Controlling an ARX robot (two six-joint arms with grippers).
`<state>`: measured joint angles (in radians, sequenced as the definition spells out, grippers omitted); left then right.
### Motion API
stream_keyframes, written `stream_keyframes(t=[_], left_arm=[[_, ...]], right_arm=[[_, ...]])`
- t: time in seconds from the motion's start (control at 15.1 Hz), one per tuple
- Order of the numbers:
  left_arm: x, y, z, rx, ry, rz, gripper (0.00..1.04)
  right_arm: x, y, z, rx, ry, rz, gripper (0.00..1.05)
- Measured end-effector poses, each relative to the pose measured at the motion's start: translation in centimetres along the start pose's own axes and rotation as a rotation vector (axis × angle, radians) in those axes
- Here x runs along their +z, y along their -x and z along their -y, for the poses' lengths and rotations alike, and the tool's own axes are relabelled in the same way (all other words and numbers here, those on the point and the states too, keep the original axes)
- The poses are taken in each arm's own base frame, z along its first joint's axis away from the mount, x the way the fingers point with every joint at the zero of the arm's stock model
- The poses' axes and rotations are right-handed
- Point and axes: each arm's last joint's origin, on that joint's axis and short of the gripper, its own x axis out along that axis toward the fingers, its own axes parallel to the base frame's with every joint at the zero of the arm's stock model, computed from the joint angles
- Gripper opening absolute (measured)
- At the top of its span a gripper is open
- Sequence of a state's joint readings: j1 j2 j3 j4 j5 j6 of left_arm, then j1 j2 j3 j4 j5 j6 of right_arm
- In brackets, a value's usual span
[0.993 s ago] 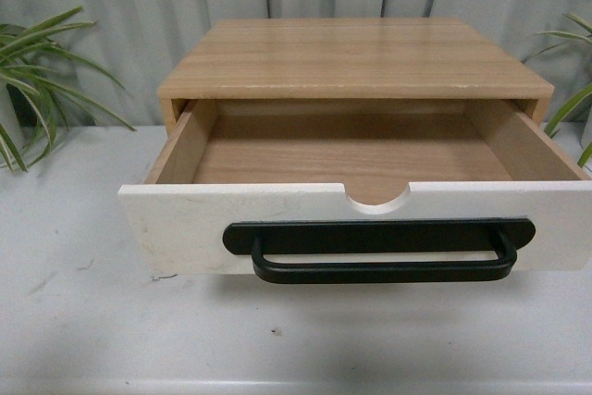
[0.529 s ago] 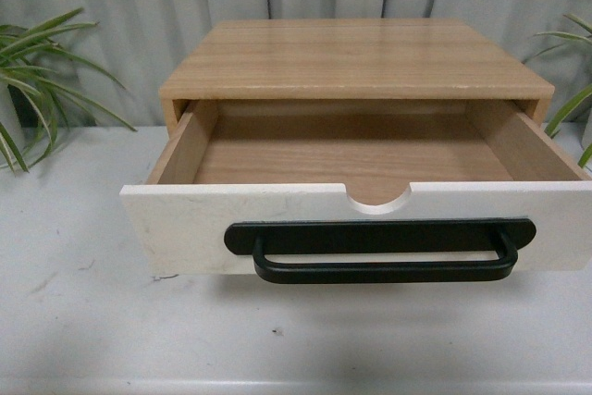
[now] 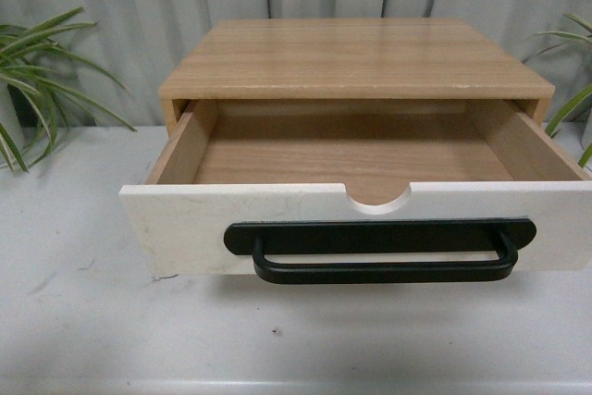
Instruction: Pull drawer
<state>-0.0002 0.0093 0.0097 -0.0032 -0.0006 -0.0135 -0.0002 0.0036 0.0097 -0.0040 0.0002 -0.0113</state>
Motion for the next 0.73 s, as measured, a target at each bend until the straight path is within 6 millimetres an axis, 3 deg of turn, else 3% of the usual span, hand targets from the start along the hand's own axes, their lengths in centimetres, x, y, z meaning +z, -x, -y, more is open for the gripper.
stream_keyframes(t=[0.13,0.2,0.26,0.73], left_arm=[[0.00,0.00,0.00,0.000,0.000,0.000,0.85],[0.00,0.00,0.00,0.000,0.000,0.000,0.94],[0.00,0.00,0.00,0.000,-0.002,0.000,1.00],[0.00,0.00,0.00,0.000,-0.002,0.000,0.98]], right_arm=[[0.00,0.00,0.00,0.000,0.000,0.000,0.89],[0.00,0.00,0.00,0.000,0.000,0.000,0.99],[0.00,0.00,0.00,0.000,-0.001,0.000,1.00],[0.00,0.00,0.00,0.000,-0.001,0.000,0.98]])
